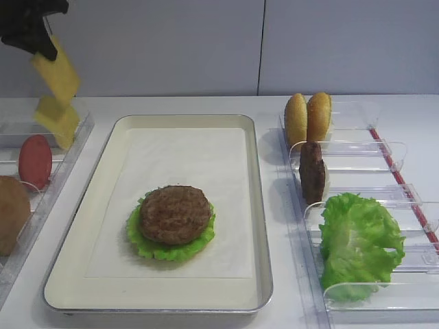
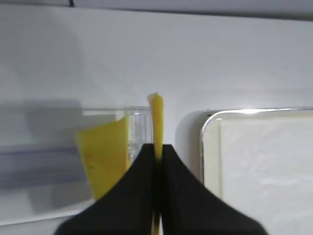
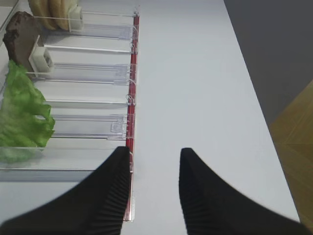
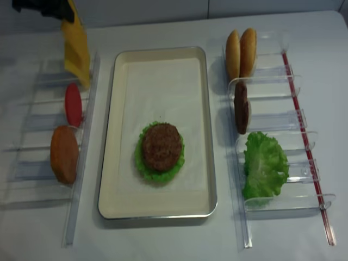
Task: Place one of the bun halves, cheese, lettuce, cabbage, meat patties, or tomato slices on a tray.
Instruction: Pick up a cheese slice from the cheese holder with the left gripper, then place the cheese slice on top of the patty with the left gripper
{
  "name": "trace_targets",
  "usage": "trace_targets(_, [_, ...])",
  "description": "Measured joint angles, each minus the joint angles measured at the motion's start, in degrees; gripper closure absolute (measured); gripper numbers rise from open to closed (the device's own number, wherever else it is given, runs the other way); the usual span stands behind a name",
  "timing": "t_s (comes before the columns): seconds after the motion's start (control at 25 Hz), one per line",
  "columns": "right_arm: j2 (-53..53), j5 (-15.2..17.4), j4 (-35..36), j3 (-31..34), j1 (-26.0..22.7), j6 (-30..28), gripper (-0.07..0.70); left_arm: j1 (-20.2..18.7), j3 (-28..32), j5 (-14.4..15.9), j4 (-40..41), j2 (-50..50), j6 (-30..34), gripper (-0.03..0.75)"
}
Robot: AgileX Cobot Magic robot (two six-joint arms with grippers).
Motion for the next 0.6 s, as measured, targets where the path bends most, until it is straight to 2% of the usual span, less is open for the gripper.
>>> trace_targets(0.2, [0.0, 0.0, 0.0, 0.0, 0.0, 0.0, 0.363, -0.1, 2.5, -0.1, -2.7, -7.9, 0.0, 0.732])
trace_targets(0.6, [0.0, 0.0, 0.0, 0.0, 0.0, 0.0, 0.363, -2.7, 20.8, 0.0, -4.5, -27.4, 2.6, 0.732])
